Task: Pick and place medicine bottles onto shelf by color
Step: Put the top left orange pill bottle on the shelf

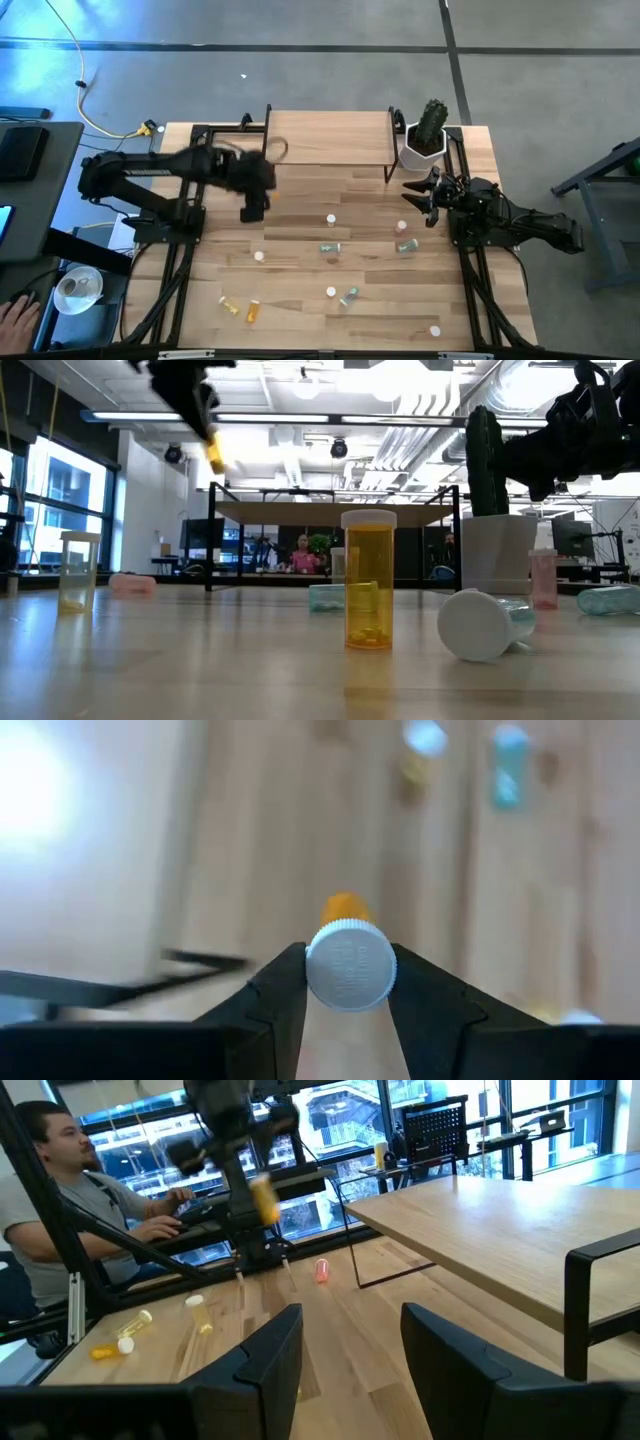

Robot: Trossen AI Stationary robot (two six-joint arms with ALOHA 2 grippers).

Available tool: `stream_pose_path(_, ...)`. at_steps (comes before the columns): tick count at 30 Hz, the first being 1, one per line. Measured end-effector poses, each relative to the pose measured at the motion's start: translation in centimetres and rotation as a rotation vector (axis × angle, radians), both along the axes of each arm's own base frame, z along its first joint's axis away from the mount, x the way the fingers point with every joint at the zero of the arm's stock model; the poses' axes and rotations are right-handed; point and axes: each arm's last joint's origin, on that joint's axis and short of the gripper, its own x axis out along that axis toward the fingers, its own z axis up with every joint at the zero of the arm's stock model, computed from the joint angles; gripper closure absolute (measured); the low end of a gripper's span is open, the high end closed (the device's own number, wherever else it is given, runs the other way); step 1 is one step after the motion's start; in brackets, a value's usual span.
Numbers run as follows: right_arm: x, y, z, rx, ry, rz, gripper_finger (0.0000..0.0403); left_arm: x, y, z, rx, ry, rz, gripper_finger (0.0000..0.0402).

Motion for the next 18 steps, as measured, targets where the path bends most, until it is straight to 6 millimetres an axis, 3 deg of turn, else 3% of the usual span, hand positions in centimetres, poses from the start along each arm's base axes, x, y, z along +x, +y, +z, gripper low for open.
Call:
stream_pose_path(10, 0.0, 0.0, 0.0, 0.026, -0.005, 0.001, 0.024, -1.4, 7.3, 6.3, 0.208, -0.089, 0.174, 0.0282)
stream_pose_path(18, 0.0, 0.0, 0.0, 0.026, -0.005, 0.001, 0.024, -0.7, 14.3, 8.3, 0.236, -0.062, 0.33, 0.0282)
